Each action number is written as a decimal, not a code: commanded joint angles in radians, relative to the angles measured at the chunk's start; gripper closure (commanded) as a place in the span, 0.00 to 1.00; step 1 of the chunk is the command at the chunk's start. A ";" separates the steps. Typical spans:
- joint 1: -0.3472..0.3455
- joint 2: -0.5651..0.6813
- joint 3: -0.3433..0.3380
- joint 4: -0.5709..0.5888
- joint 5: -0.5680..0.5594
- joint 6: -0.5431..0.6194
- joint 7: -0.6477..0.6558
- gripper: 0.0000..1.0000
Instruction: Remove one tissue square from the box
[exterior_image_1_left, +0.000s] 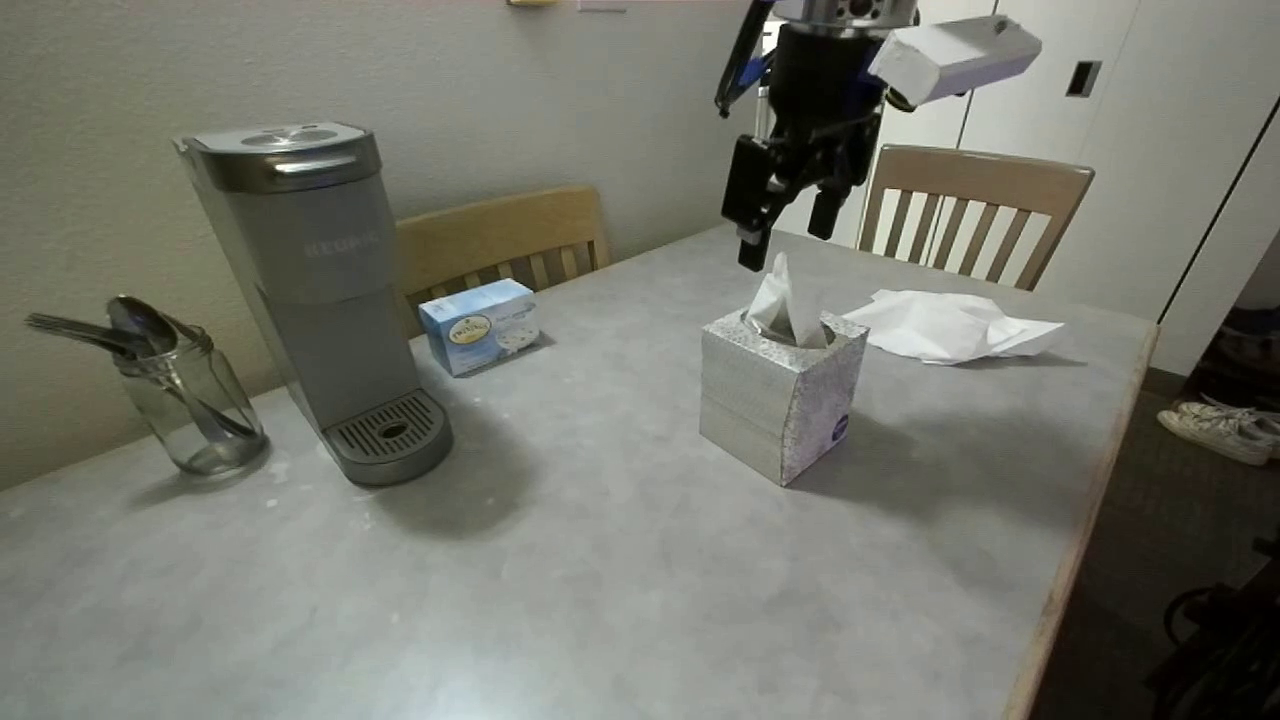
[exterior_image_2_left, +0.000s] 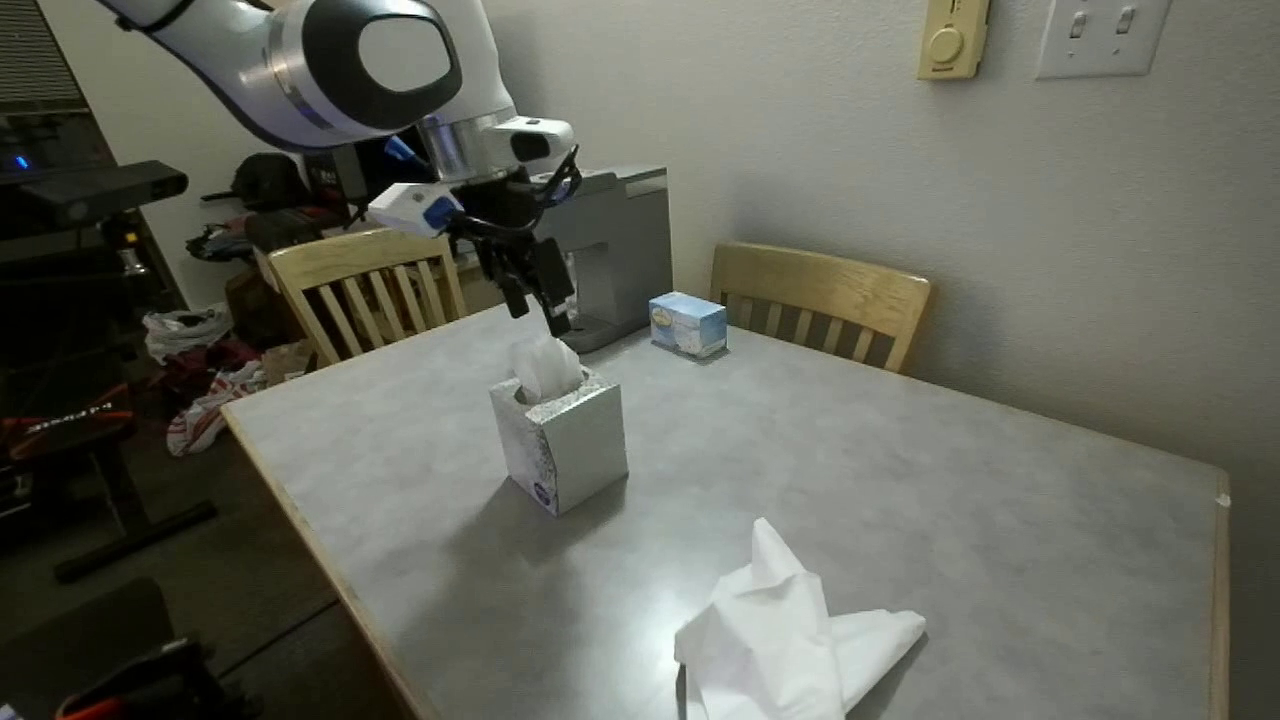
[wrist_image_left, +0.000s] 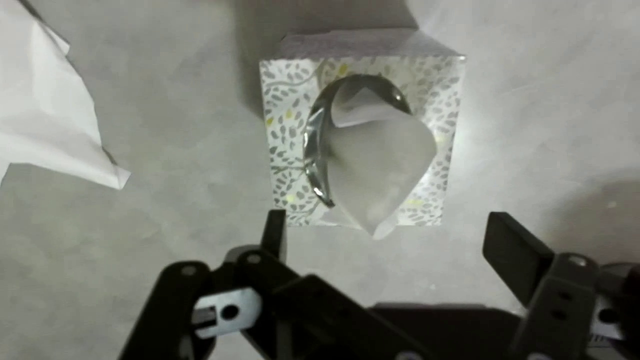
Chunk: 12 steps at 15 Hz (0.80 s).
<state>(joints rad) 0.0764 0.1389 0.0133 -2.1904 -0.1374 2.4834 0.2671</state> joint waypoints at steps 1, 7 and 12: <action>-0.023 0.001 0.023 0.006 0.146 -0.037 -0.124 0.00; -0.056 0.002 0.052 0.010 0.443 -0.052 -0.503 0.00; -0.045 -0.014 0.025 0.001 0.300 -0.058 -0.479 0.00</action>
<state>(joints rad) 0.0414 0.1383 0.0423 -2.1903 0.2396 2.4553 -0.2157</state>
